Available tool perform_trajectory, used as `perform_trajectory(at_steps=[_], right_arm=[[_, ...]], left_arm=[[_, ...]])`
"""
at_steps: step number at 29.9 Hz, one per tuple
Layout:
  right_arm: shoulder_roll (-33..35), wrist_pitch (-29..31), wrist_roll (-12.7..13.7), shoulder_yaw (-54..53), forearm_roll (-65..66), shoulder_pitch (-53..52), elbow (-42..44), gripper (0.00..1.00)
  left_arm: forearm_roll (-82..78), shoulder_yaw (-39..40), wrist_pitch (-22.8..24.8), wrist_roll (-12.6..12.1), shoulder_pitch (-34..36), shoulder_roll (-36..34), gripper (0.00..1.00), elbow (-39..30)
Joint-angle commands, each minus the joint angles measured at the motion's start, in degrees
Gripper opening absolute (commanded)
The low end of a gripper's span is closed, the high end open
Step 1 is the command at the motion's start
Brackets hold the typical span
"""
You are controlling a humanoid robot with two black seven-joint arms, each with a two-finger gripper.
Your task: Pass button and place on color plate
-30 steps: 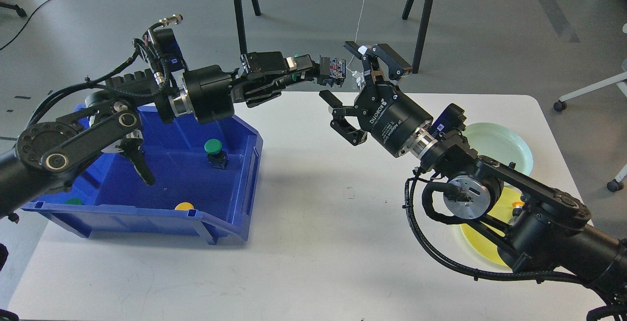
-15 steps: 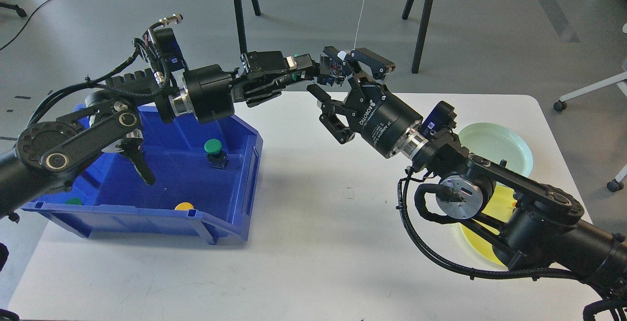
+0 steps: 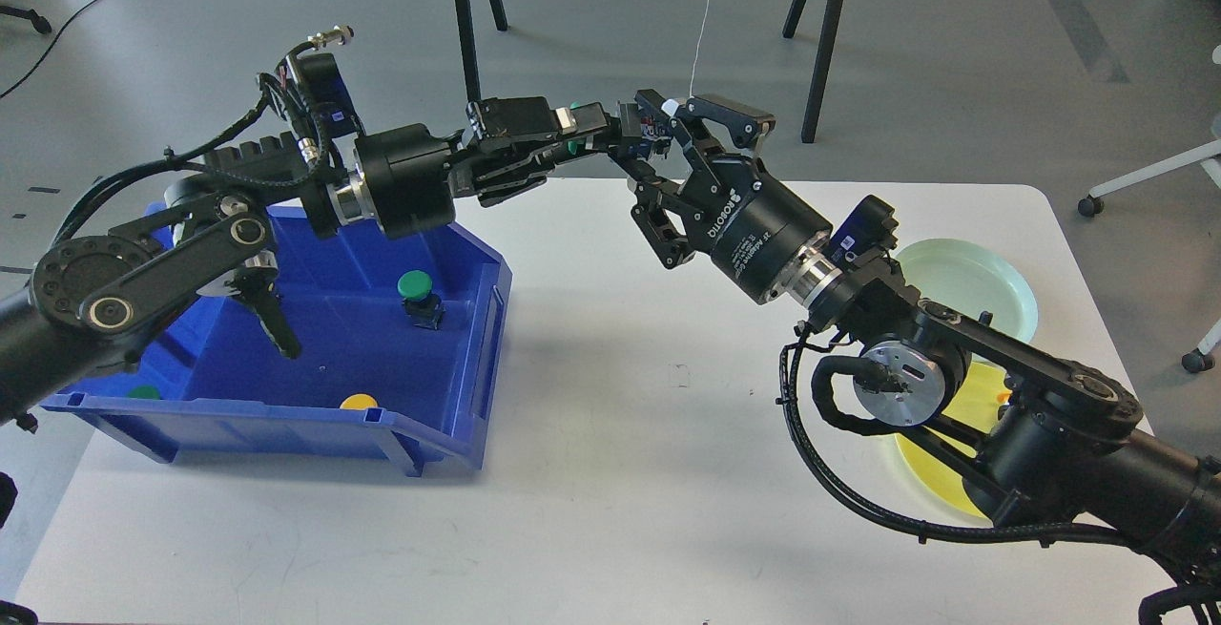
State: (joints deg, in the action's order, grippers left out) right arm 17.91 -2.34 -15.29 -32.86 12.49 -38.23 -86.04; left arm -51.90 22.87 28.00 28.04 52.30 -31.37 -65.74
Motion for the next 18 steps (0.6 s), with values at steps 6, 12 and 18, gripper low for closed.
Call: perform_trajectory(at_steps=[6, 12, 18], right_arm=[[0.1, 0.1, 0.0, 0.2, 0.2, 0.0, -0.2, 0.10], [0.3, 0.0, 0.0, 0.2, 0.2, 0.0, -0.3, 0.07], [0.6, -2.0, 0.0, 0.0, 0.1, 0.4, -0.4, 0.07]], left_arm=[[0.0, 0.0, 0.0, 0.0, 0.0, 0.0, 0.14, 0.0], [1.2, 0.1, 0.0, 0.0, -0.1, 0.1, 0.53, 0.0], [5.0, 0.0, 0.0, 0.0, -0.2, 0.1, 0.77, 1.2]])
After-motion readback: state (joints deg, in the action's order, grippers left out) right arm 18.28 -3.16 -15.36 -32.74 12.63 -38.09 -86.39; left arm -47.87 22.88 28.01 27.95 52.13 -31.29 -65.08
